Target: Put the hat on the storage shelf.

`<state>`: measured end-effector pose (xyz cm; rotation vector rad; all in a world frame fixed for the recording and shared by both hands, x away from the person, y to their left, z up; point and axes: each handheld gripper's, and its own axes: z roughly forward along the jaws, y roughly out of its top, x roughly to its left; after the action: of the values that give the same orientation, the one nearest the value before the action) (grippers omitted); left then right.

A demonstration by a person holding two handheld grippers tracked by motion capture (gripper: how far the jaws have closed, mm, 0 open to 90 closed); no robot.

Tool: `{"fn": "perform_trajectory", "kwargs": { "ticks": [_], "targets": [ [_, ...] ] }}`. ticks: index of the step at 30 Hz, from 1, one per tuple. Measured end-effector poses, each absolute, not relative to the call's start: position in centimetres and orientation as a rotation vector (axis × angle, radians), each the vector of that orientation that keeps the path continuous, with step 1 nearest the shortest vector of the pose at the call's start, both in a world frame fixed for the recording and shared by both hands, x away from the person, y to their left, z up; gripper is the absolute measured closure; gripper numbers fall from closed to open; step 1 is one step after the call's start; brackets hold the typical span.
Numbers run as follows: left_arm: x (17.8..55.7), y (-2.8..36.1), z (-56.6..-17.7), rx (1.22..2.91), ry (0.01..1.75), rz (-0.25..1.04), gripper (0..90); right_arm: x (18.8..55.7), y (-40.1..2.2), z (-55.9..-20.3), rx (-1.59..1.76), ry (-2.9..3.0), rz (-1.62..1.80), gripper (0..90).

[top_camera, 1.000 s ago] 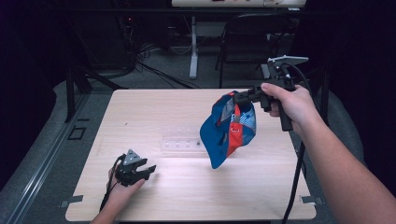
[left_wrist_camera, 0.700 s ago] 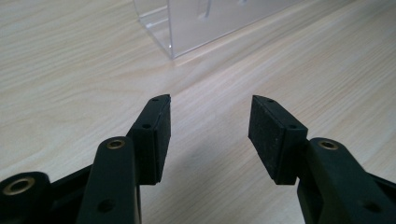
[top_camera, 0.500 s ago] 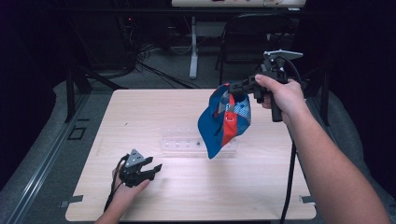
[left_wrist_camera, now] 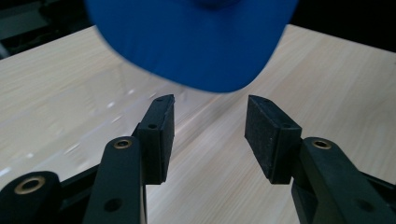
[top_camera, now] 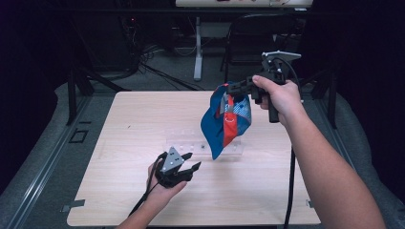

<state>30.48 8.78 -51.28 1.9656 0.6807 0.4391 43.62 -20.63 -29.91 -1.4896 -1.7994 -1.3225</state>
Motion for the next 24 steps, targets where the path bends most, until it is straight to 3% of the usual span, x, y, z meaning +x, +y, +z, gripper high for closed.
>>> {"fn": "perform_trajectory", "kwargs": {
  "ticks": [15, 20, 24],
  "targets": [
    [30.8, 4.3, -50.8, 1.985, 0.628, 0.452, 58.9, 43.7, -20.6, -30.2, -1.49, -1.797, -1.329, 77.6],
    [31.1, 3.7, -51.3, 2.012, 0.631, 0.509, 59.1, 43.7, -20.5, -30.2, -1.488, -1.801, -1.326, 77.5],
    [31.6, 3.7, -51.6, 2.03, 0.638, 0.474, 68.3, 43.7, -20.4, -30.3, -1.49, -1.799, -1.324, 77.5]
  ]
}}
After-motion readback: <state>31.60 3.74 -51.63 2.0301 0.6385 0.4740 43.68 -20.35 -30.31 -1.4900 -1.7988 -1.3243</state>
